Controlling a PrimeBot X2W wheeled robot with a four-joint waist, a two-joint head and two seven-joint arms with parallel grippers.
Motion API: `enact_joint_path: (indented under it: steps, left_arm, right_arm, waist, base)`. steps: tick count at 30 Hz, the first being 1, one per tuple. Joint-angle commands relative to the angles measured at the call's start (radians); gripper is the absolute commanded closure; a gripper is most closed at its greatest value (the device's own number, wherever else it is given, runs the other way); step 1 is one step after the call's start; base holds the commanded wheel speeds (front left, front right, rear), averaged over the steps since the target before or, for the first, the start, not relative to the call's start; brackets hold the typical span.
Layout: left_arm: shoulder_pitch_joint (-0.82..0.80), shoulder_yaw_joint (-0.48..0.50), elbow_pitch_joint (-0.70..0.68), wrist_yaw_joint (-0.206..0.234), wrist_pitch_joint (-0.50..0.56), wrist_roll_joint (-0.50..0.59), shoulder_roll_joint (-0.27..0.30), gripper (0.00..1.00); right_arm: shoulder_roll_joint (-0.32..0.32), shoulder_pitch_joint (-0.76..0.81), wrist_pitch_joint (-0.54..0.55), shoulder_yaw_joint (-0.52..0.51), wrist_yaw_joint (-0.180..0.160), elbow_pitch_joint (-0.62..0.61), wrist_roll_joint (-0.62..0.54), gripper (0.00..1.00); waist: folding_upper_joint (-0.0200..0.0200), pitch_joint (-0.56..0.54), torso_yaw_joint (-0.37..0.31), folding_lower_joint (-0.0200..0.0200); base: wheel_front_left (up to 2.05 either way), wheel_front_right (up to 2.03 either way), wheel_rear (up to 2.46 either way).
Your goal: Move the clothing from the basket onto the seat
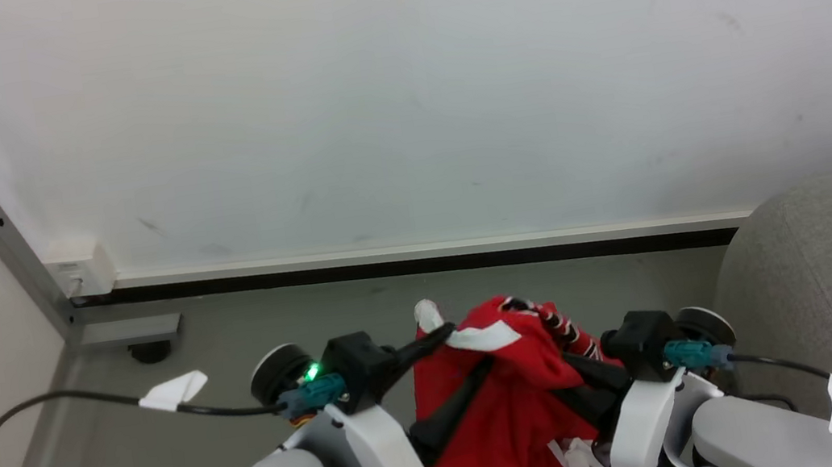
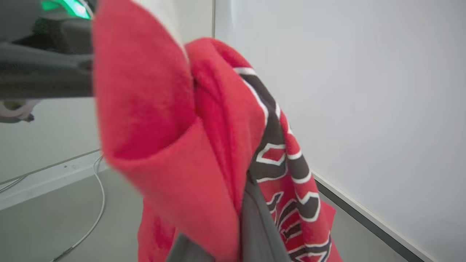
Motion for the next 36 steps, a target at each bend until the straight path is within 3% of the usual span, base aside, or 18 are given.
enact_joint_path:
  steps: [1, 13, 24, 36]
  left_arm:
    - [0.031, 0.008, 0.016, 0.013, -0.014, -0.016, 0.008, 0.0]
    - [0.163, 0.062, 0.121, 0.005, -0.062, -0.013, -0.018, 0.0]
    - [0.233, 0.18, 0.141, -0.045, -0.062, 0.076, -0.057, 0.0]
    - [0.268, 0.267, 0.14, -0.081, -0.062, 0.135, -0.084, 0.0]
  right_arm:
    - [0.0, -0.027, -0.01, -0.015, -0.002, 0.003, 0.012, 1.0]
    - [-0.013, -0.01, -0.009, -0.127, -0.002, 0.014, -0.031, 1.0]
    - [-0.026, 0.016, -0.009, -0.18, -0.002, 0.013, -0.064, 1.0]
    - [-0.054, 0.003, -0.009, -0.215, -0.002, -0.002, -0.077, 1.0]
  waist:
    - [-0.0001, 0.002, -0.003, 0.0]
    - [-0.0001, 0.016, 0.005, 0.0]
    - [-0.0001, 0.015, 0.005, 0.0]
    - [-0.0001, 0.032, -0.078, 0.0]
  base:
    - [0.0, 0.0, 0.0]
    - [0.0, 0.0, 0.0]
    - [0.0, 0.0, 0.0]
    - [0.0, 0.0, 0.0]
